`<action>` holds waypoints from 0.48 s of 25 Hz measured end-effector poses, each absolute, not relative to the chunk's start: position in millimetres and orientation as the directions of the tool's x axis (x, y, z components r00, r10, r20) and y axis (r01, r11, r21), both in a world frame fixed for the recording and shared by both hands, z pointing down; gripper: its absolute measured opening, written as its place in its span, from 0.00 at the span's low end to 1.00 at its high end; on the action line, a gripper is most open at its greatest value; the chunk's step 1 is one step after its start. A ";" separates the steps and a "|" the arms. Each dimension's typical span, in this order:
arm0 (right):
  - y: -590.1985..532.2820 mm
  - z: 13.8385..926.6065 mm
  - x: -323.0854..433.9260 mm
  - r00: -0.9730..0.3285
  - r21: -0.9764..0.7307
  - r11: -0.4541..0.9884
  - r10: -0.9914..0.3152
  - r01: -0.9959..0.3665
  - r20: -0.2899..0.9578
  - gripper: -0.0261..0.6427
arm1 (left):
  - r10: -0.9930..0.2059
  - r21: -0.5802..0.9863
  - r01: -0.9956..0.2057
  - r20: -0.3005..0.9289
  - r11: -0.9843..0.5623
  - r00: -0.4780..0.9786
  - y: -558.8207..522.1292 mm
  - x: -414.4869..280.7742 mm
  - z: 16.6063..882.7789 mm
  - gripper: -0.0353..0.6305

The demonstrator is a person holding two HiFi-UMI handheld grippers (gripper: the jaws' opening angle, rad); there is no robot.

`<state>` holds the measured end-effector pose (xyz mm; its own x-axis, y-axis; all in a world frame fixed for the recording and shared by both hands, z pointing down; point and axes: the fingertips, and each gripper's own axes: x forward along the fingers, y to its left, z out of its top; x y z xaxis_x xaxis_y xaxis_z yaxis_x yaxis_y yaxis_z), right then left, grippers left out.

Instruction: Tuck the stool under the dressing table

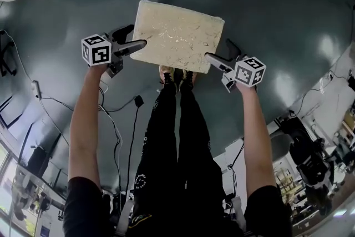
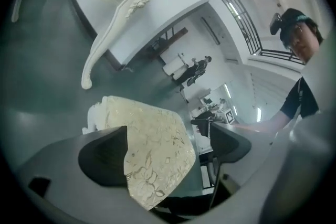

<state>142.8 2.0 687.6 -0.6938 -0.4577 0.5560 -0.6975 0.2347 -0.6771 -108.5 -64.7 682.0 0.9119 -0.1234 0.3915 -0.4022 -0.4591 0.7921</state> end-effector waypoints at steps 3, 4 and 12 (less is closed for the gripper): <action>4.0 708.1 150.9 -0.725 -0.736 0.171 -0.419 -0.655 0.547 0.93 | -0.061 0.832 -0.379 0.389 -0.405 0.919 -69.4 -113.7 701.2 0.77; 4.9 714.7 153.9 -0.733 -0.749 0.155 -0.407 -0.644 0.546 0.93 | -0.047 0.845 -0.372 0.384 -0.384 0.922 -71.5 -114.5 707.5 0.77; 13.8 767.5 166.8 -0.755 -0.767 0.098 -0.293 -0.634 0.586 0.93 | 0.061 0.859 -0.413 0.450 -0.304 0.891 -69.7 -119.9 770.3 0.77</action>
<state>166.8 13.8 767.5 -0.7553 -0.2926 0.5865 -0.6338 0.0982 -0.7672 -119.9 -69.7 770.3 0.8910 0.0606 0.4500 -0.4130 -0.3036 0.8586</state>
